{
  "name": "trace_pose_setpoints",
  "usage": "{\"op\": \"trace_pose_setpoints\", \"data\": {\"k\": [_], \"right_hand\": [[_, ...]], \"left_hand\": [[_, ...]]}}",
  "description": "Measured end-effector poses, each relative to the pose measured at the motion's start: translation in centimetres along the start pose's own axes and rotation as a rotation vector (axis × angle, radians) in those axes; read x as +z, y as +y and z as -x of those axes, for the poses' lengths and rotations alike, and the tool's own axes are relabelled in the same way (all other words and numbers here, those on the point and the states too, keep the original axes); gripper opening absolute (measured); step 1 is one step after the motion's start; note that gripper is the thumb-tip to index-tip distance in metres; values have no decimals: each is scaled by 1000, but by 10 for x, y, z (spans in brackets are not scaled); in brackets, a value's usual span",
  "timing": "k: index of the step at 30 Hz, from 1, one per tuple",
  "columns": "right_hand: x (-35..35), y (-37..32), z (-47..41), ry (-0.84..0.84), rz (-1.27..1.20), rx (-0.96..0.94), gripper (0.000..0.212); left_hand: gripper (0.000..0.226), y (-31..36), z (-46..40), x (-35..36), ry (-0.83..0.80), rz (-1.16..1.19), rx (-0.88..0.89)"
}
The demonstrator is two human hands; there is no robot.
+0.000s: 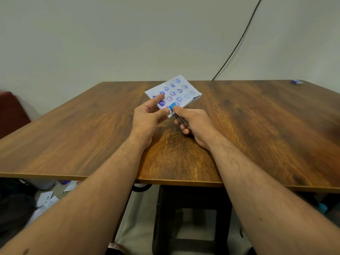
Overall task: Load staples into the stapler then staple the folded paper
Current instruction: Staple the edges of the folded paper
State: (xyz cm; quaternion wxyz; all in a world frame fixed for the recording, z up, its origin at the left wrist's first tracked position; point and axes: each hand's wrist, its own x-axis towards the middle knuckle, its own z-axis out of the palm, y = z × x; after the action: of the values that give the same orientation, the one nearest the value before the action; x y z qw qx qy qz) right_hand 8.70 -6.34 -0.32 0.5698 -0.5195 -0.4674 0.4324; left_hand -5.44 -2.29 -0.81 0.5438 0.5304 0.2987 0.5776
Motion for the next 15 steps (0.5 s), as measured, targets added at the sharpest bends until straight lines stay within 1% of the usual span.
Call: {"op": "trace_pose_setpoints", "data": {"k": [3,5,10,15], "right_hand": [[-2,1,-2,-26,-18,-17,42],[-2,2,-2,-42,-14,-19,45],[-2,2,-2,-62,-31,-24,41],[0,7,-3,-44,-18,-46,29]], "left_hand": [[52,2,1,-1,-28,-6,-19],[51,2,1,-2,-35,-14,-33],[50,2,1,-2,-49,2,-55],[52,0,0,-2,-57,0,-44]]}}
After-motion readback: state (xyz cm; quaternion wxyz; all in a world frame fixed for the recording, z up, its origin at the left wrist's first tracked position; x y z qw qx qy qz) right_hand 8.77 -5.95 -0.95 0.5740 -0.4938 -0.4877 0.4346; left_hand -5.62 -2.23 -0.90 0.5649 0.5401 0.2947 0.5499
